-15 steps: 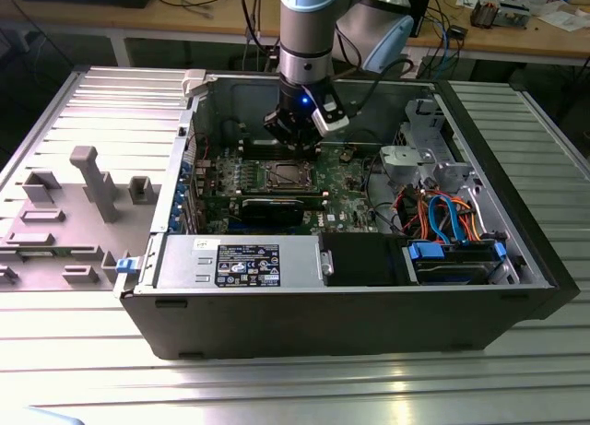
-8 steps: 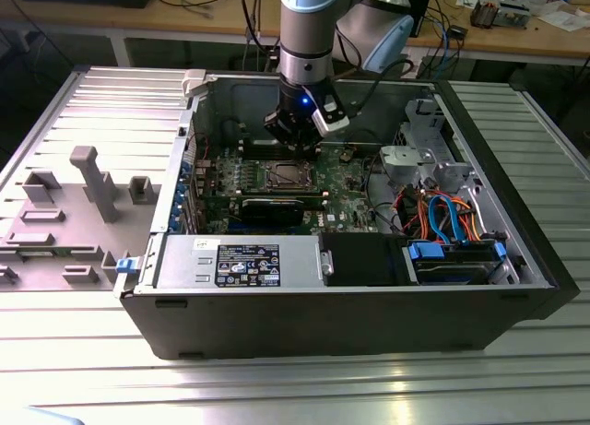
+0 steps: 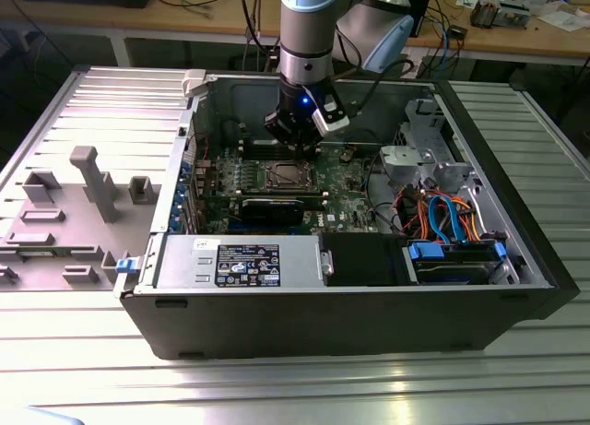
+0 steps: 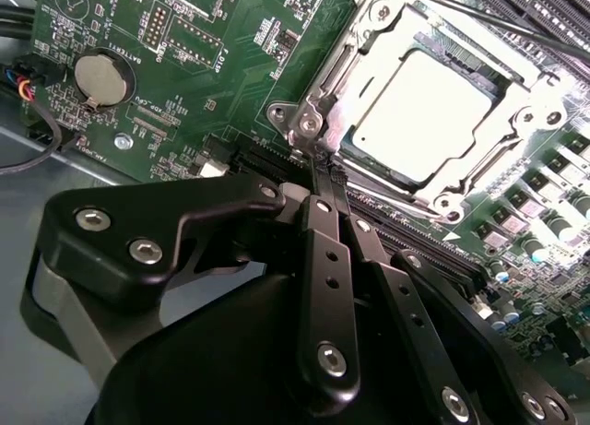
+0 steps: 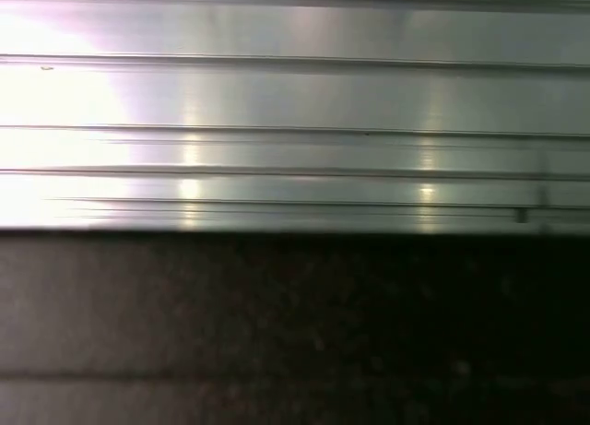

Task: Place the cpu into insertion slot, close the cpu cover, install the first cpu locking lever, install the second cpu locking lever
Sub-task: 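Install the first cpu locking lever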

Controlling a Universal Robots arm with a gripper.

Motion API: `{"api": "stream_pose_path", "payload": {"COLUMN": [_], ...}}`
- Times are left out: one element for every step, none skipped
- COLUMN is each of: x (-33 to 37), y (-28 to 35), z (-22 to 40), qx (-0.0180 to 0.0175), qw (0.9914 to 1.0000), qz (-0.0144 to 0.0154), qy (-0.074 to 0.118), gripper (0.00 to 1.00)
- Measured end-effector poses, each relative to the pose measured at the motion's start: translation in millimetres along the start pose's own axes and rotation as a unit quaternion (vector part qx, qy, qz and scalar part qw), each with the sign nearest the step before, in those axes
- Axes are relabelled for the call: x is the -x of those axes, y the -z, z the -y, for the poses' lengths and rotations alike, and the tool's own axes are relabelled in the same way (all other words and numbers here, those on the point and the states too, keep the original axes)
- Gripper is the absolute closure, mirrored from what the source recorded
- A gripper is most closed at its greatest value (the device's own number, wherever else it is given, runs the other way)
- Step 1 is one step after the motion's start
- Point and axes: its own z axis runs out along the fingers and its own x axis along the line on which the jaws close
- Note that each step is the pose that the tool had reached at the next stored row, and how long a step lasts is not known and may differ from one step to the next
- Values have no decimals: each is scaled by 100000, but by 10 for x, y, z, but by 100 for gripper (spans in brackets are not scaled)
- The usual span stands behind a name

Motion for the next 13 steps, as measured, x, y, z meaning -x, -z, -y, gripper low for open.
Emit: {"api": "stream_pose_path", "payload": {"x": [0, 0, -1, -1, -1, -1, -1, 0, 0, 0, -1, -2, -1], "y": [-4, -7, -9, -13, -16, -19, -23, -30, -38, -39, -41, -41, -34], "z": [0, 0, 1, 1, 2, 2, 1, 0, -1, 1, 2, 2, -1], "qx": [-107, -179, -249, -348, -424, -489, -557, -560, -539, -609, -643, -566, -428], "qw": [100000, 100000, 100000, 99999, 99999, 99999, 99998, 99998, 99999, 99998, 99998, 99998, 99999], "qz": [-11, -16, -19, -18, -18, -21, -21, 4, 21, -3, -18, -22, -5], "qy": [5, 5, 7, 7, 10, 11, 13, 19, 15, 19, 17, 10, 2], "gripper": [89, 89, 89, 89, 89, 89, 89, 89, 89, 89, 89, 89, 89]}}
